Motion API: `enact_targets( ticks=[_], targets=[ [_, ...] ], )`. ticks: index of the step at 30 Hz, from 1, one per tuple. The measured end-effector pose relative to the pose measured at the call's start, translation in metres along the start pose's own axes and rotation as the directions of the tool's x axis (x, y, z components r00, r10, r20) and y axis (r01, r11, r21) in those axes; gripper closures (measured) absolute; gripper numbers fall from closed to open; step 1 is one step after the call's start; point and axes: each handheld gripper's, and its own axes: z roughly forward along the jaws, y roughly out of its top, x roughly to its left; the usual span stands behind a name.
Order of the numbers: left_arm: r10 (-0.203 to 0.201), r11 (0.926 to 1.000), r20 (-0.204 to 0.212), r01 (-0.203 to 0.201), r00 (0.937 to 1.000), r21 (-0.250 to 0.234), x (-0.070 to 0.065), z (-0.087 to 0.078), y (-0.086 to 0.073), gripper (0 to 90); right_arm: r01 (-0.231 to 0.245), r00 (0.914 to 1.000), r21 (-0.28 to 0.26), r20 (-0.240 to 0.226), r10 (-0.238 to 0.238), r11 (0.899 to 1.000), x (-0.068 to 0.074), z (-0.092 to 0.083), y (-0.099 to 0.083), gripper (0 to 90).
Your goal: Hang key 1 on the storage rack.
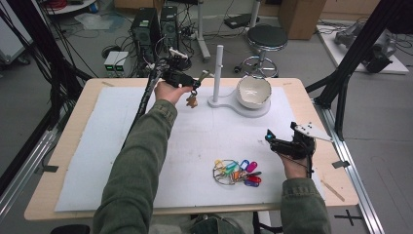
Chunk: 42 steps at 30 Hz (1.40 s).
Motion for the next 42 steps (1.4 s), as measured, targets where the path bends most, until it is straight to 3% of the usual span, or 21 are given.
enact_targets(
  ticks=[10,13,22,25,28,35,40,42],
  targets=[
    [-0.001,0.9999,-0.002,0.001,1.0000,0.012,-0.004,0.011,-0.002,72.4,-0.001,1.0000,-0.001,0.001,0.001,1.000,0.000,0.000,0.000,1.9],
    [0.010,0.9998,0.001,-0.010,1.0000,0.017,-0.007,0.015,-0.002,72.4,0.003,1.0000,-0.002,-0.001,-0.003,1.000,0.000,0.000,0.000,1.9],
    [0.066,0.9968,-0.046,-0.064,0.9968,0.048,-0.011,0.022,-0.005,70.0,0.002,1.0000,-0.004,-0.006,-0.002,1.000,-0.001,0.001,0.000,1.9],
    [0.093,0.9949,-0.022,-0.092,0.9954,0.041,-0.012,0.019,-0.005,63.2,0.001,1.0000,-0.005,-0.007,-0.001,1.000,-0.001,0.001,0.000,1.9],
    [0.124,0.9917,-0.028,-0.123,0.9919,0.039,-0.013,0.016,-0.005,56.4,-0.003,1.0000,-0.006,-0.006,0.003,1.000,-0.001,0.002,0.000,1.9],
    [0.142,0.9899,-0.035,-0.141,0.9893,0.014,-0.012,0.010,-0.007,39.0,0.002,1.0000,-0.007,-0.008,-0.002,1.000,-0.001,0.001,0.000,1.9],
    [0.159,0.9872,-0.109,-0.159,0.9813,0.008,-0.013,0.005,-0.009,15.7,0.001,1.0000,-0.005,-0.008,-0.001,1.000,0.000,0.001,0.000,1.9],
    [0.145,0.9892,-0.120,-0.147,0.9821,-0.004,-0.012,0.003,-0.011,10.2,0.001,1.0000,-0.006,-0.008,-0.001,1.000,-0.001,0.001,0.000,1.9]
  ],
)
